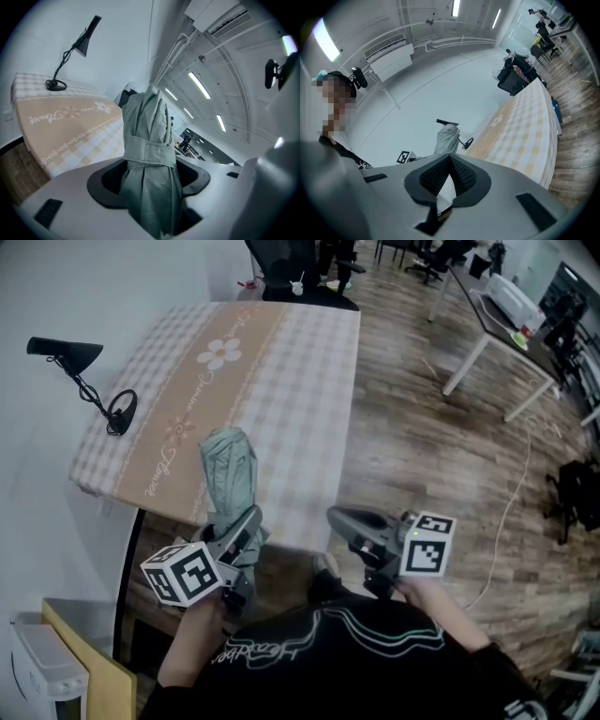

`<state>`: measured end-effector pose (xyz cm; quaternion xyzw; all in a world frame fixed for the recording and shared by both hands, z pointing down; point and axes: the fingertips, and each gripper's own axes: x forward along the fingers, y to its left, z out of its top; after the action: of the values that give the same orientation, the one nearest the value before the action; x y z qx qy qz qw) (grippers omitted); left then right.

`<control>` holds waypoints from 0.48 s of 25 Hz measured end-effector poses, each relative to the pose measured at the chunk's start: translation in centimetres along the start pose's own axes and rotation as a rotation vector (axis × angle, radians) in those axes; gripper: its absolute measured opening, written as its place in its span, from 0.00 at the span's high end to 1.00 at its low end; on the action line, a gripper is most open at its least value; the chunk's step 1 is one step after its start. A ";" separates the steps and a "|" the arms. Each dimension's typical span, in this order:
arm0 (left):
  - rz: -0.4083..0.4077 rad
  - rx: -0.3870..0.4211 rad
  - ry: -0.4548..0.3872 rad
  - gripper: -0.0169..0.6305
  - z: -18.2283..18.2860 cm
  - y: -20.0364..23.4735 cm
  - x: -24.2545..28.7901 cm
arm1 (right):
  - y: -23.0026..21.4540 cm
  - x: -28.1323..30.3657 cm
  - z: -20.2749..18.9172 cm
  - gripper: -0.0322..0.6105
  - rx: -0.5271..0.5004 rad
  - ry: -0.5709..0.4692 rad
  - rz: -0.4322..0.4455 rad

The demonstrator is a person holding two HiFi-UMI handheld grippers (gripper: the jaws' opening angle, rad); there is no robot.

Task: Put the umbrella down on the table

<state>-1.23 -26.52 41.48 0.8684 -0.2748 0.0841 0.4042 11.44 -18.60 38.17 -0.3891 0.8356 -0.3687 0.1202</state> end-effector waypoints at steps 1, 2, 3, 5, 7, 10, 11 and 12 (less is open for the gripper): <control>0.012 0.004 -0.001 0.56 0.4 0.3 0.5 | -0.6 0.3 0.3 0.93 0.005 0.007 0.003; 0.025 0.011 -0.002 0.56 0.9 0.7 1.0 | -1.1 0.6 0.6 0.93 0.012 0.014 0.006; 0.039 0.020 -0.003 0.56 1.3 1.0 1.5 | -1.7 0.9 0.8 0.93 0.019 0.023 0.009; 0.063 0.030 -0.006 0.56 2.2 1.7 2.6 | -2.8 1.4 1.1 0.93 0.032 0.043 0.011; 0.079 0.030 -0.009 0.56 3.1 2.4 3.8 | -4.1 2.0 1.6 0.93 0.044 0.061 0.012; 0.104 0.037 -0.011 0.56 4.3 3.5 5.5 | -5.8 2.8 2.3 0.93 0.059 0.078 0.017; 0.114 0.042 -0.011 0.56 4.6 3.9 6.0 | -6.3 3.1 2.6 0.93 0.062 0.083 0.018; 0.125 0.048 -0.010 0.56 5.0 4.2 6.5 | -6.8 3.3 2.9 0.93 0.065 0.088 0.019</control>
<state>1.55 -35.12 43.39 0.8595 -0.3283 0.1112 0.3757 14.53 -25.44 41.24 -0.3603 0.8314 -0.4111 0.0994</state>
